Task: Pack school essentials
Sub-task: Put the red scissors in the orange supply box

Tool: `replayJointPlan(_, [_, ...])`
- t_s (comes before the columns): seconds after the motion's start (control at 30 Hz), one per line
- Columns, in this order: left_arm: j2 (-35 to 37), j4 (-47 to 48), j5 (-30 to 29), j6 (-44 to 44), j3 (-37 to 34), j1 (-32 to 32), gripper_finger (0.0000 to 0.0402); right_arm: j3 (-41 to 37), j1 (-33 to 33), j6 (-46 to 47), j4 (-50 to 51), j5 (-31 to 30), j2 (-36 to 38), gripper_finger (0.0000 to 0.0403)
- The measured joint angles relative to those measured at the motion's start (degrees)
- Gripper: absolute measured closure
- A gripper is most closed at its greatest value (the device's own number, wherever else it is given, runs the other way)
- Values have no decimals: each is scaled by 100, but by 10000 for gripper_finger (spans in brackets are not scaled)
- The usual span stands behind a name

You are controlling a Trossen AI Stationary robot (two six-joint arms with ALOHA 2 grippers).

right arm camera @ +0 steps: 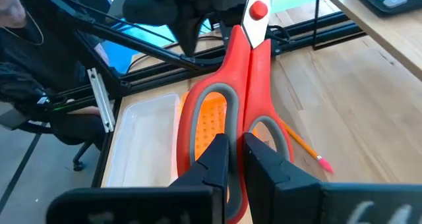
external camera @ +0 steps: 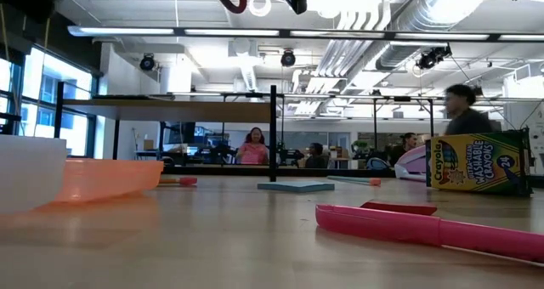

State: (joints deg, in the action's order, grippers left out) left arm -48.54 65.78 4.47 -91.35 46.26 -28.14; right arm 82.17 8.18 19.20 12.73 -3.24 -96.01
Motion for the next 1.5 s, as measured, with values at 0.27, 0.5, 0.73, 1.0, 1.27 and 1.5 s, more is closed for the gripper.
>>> replayJointPlan(0.27, [-390,2,9,-1395,0,-1006,401,-2,-150,-24,42,2,-2,386])
replayJointPlan(0.5, [-1047,0,181,-2406,0,-1695,401,-7,-300,-165,198,0,146,386])
replayJointPlan(0.73, [-1767,-318,374,-2751,0,-1908,401,-7,-444,-182,248,-1,364,386])
replayJointPlan(1.0, [-2685,-481,414,-2870,0,-1917,401,-7,-482,-323,251,-18,541,386])
replayJointPlan(1.27, [-3417,-833,541,-2996,0,-1912,401,-7,-482,-371,273,-13,549,386])
replayJointPlan(1.5, [-3907,-1305,726,-2973,-2,-1768,401,-7,-482,-396,276,6,549,386])
